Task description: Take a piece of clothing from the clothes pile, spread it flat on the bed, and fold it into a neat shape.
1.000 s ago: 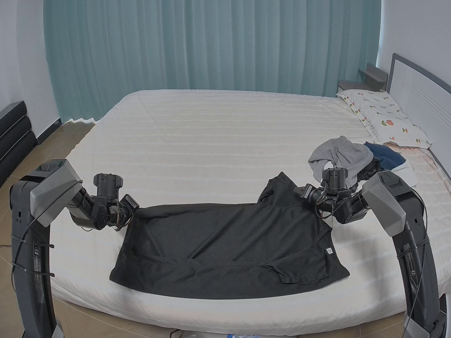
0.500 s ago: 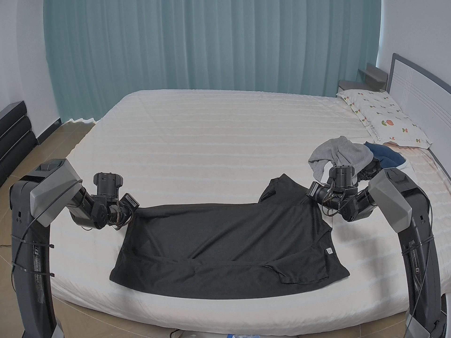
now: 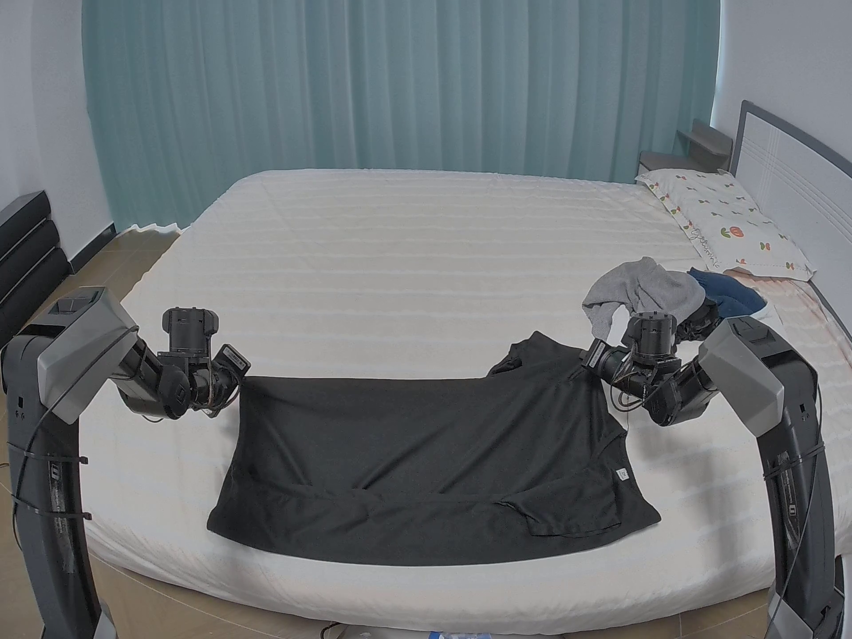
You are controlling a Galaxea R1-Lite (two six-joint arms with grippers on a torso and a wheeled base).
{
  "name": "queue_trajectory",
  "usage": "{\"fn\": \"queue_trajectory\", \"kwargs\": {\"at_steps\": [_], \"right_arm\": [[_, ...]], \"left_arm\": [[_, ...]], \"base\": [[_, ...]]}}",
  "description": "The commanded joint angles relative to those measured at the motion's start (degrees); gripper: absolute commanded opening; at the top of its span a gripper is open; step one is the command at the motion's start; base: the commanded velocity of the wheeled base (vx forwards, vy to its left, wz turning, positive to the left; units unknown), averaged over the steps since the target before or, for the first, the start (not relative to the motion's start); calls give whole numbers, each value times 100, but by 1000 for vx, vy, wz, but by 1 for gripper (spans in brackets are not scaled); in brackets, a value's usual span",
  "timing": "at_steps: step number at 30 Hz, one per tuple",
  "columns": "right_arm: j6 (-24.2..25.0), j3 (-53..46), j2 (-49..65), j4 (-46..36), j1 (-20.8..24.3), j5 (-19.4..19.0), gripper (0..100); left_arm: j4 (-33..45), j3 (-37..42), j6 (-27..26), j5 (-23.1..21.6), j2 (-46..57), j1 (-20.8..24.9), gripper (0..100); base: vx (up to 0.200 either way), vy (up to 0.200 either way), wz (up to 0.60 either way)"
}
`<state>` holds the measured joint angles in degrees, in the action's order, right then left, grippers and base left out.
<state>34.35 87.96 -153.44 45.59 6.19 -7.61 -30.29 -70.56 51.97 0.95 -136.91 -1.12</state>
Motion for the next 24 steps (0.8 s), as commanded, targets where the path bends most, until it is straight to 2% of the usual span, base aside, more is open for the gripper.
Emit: {"fn": "queue_trajectory", "kwargs": {"at_steps": [1,16,23,24], "right_arm": [[10,-86,60,117,5,-4,0],[115,-420,148,565,22,-22,0],[177,-692,359,828,14,-180,0],[326,-797,385,934,22,-232,0]], "left_arm": [[6,33,6,-7,156,-64,0],[15,139,6,-25,306,-169,0],[6,174,6,-34,341,-178,0],[6,200,6,-34,341,-178,0]], "base": [[0,0,0],[0,0,0],[0,0,0],[0,0,0]]}}
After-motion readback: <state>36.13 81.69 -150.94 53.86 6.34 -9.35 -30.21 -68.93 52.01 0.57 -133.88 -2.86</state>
